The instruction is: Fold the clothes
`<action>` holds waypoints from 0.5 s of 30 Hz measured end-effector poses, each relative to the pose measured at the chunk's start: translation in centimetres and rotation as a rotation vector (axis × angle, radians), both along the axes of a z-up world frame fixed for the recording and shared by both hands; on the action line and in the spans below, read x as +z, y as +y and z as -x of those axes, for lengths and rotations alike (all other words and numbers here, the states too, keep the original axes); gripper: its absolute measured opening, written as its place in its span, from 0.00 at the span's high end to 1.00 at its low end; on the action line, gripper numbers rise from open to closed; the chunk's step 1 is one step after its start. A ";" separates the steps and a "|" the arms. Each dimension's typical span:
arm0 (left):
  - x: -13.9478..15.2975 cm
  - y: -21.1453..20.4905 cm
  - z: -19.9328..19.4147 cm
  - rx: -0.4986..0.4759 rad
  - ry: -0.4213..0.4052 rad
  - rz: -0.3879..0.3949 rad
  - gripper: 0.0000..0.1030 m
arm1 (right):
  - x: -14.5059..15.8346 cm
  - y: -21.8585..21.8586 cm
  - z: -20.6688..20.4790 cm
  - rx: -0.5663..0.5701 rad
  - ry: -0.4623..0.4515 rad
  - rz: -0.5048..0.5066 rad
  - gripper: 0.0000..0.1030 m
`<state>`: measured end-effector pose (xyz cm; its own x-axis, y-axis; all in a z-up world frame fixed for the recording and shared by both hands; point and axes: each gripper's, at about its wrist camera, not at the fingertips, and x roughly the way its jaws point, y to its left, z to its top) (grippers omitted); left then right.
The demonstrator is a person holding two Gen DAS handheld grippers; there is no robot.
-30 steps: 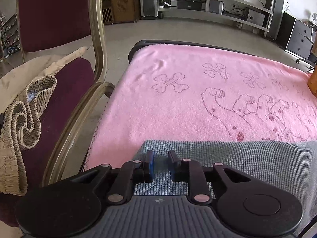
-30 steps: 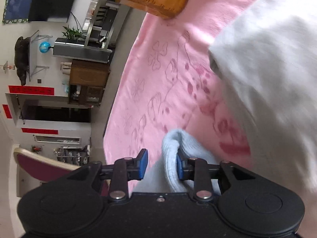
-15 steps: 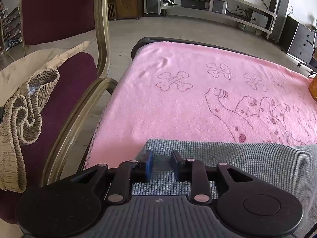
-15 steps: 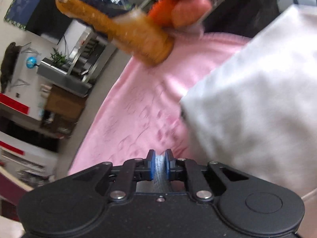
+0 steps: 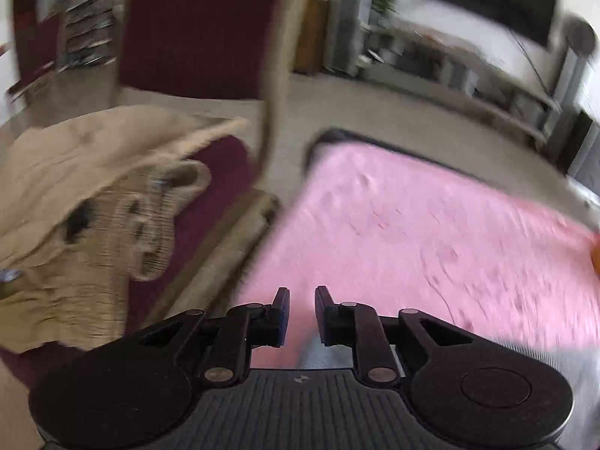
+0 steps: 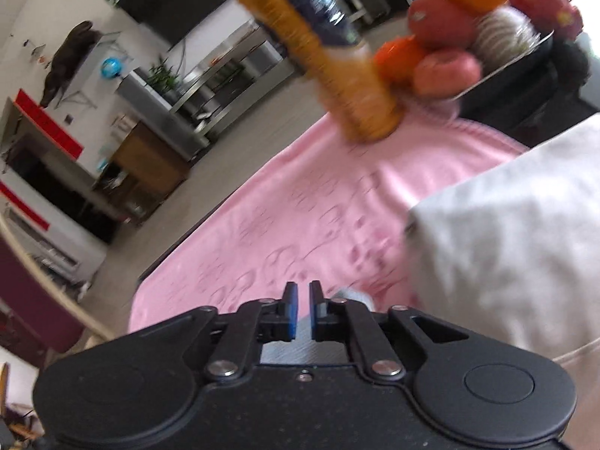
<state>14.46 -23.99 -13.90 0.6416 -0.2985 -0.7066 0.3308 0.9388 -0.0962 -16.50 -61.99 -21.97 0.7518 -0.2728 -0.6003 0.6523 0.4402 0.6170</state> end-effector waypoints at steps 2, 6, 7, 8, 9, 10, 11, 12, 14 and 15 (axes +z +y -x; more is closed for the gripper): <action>-0.4 0.2 -0.8 -0.007 0.043 0.030 0.90 | -0.5 0.2 -0.4 0.025 -0.007 -0.034 0.89; -2.1 -2.5 -0.6 -0.141 0.100 -0.005 0.90 | -2.1 0.0 -1.0 0.062 -0.022 -0.146 0.89; -2.6 -3.3 -0.4 -0.165 0.105 -0.027 0.90 | -2.7 -0.3 -1.2 0.063 -0.025 -0.184 0.89; -3.2 -4.0 -0.2 -0.185 0.110 -0.056 0.89 | -3.4 -0.5 -1.2 0.053 -0.017 -0.219 0.89; -3.9 -4.6 -0.1 -0.190 0.100 -0.108 0.89 | -4.1 -0.9 -1.1 0.026 0.013 -0.234 0.95; -4.6 -5.2 0.2 -0.187 0.080 -0.172 0.89 | -4.5 -1.2 -1.0 -0.007 0.059 -0.228 1.00; -5.2 -5.7 0.4 -0.183 0.060 -0.236 0.89 | -4.3 -1.1 -0.8 -0.055 0.142 -0.169 1.00; -6.0 -6.0 0.5 -0.169 0.047 -0.297 0.87 | -4.1 -1.0 -0.6 -0.103 0.225 -0.110 1.00; -5.6 -5.3 1.1 -0.140 0.028 -0.309 0.82 | -3.8 -0.9 -0.1 -0.184 0.367 -0.003 1.00; -5.2 -4.8 1.4 -0.128 0.018 -0.300 0.84 | -3.7 -0.9 0.5 -0.178 0.347 -0.015 1.00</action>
